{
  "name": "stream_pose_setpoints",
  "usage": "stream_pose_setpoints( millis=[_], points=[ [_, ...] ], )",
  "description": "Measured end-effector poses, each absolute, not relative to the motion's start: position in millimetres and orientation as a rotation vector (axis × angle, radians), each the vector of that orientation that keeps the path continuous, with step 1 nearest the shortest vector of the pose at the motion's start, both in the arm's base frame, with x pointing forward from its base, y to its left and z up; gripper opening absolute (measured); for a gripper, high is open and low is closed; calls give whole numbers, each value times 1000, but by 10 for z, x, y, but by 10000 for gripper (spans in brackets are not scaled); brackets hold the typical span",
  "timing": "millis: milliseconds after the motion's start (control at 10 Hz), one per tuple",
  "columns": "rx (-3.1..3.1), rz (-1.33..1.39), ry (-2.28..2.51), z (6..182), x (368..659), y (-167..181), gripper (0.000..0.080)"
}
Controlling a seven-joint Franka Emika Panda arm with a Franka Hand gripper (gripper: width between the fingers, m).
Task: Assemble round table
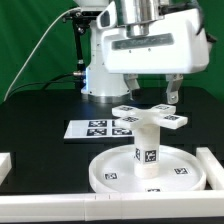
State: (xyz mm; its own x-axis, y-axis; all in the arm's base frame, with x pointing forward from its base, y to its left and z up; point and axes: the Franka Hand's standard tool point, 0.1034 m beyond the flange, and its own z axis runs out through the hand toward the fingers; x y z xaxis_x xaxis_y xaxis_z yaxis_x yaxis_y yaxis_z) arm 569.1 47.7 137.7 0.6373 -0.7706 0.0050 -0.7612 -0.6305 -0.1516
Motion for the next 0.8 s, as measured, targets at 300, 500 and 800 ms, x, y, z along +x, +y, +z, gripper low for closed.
stream_pose_setpoints(
  millis=[300,500,800],
  points=[
    [-2851,-89,1028,1388,5681,539,649],
    [-3001,-108,605,1359,5673,478,649],
    [-3112,-105,42,1266,5665,378,649]
  ],
)
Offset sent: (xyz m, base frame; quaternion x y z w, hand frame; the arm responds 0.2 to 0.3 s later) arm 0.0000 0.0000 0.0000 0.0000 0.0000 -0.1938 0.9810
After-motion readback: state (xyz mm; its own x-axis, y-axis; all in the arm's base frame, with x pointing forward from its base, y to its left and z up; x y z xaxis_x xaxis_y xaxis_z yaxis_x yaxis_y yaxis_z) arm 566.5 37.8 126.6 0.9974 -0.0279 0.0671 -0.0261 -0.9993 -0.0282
